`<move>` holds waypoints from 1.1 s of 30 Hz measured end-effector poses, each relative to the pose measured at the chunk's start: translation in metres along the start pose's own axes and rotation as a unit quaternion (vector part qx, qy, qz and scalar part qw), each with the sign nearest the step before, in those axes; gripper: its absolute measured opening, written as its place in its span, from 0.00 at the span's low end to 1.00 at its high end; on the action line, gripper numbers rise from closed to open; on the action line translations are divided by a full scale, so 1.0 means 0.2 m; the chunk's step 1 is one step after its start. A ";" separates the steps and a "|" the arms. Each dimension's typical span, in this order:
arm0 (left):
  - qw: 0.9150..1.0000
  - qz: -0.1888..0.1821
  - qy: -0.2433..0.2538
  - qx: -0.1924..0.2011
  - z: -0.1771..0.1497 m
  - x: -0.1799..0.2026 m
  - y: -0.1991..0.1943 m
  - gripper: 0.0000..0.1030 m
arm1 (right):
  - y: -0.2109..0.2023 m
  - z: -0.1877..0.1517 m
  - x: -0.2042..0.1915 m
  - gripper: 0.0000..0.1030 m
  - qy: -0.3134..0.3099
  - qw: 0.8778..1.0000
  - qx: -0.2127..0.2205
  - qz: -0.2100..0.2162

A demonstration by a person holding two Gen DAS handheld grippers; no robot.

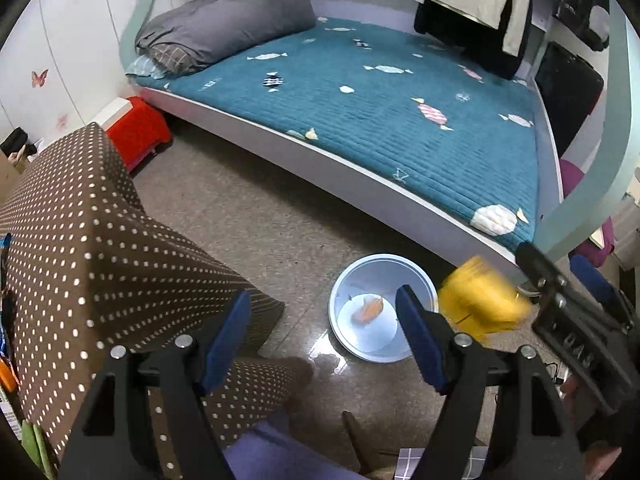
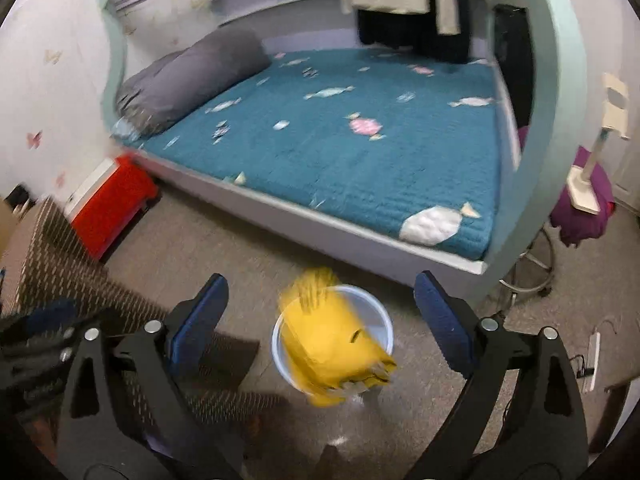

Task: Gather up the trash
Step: 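Carry both bags over the blue bucket and open both tools to drop them, then return both tools to the table and grasp the gold-and-white box with the left tool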

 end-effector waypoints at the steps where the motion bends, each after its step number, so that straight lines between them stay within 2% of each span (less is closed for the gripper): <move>1: 1.000 0.000 -0.001 0.000 0.00 -0.01 0.00 0.71 | 0.00 -0.01 -0.01 0.89 -0.003 1.000 -0.007 0.008; 12: 1.000 -0.009 0.003 -0.007 -0.05 0.01 0.00 0.71 | -0.03 -0.13 -0.02 0.89 -0.019 0.999 -0.034 0.007; 19: 1.000 -0.011 0.008 -0.008 -0.09 0.04 -0.03 0.71 | -0.11 -0.15 -0.01 0.89 -0.017 0.999 -0.031 0.000; 33: 1.000 -0.011 0.002 0.021 -0.17 0.03 -0.24 0.71 | -0.32 -0.17 -0.04 0.89 -0.027 1.000 -0.008 0.002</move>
Point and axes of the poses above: each gripper's, at about its wrist camera, not at the fingertips, and y roughly the way its jaws point, x to its right, z to its top, the point moved 8 cm from there along y, roughly the way its jaws point, and after that the axes turned 3 degrees about y, right-handed, at the moved point
